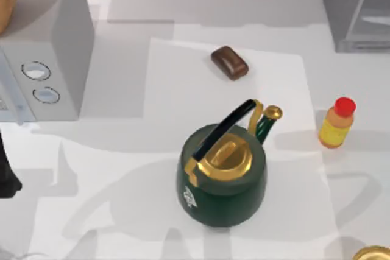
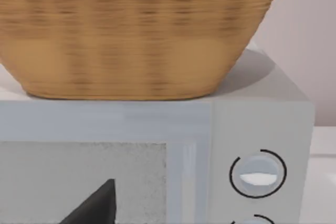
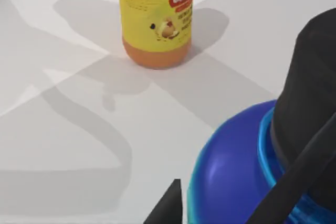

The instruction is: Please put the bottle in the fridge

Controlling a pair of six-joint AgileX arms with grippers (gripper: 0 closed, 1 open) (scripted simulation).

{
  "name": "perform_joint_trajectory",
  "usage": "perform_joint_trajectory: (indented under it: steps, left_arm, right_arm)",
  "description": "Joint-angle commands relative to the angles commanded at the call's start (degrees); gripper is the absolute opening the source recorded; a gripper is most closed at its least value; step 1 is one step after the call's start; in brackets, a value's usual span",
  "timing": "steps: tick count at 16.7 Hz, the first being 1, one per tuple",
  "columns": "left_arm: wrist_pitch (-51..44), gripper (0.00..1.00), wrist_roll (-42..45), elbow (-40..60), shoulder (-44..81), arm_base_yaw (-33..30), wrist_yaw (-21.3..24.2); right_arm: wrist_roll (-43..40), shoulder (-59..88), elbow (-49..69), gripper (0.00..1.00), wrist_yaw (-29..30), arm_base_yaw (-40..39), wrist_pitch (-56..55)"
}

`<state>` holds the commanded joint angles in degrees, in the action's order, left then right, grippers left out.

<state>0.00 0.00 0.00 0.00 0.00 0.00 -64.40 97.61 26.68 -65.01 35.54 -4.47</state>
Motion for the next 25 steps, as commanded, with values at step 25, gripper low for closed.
perform_joint_trajectory:
  steps: [25]
  left_arm:
    - [0.0,1.0,0.0,0.0,0.0,0.0,0.0]
  right_arm:
    - [-24.76,7.9,22.37,0.01,-0.32,4.73,38.2]
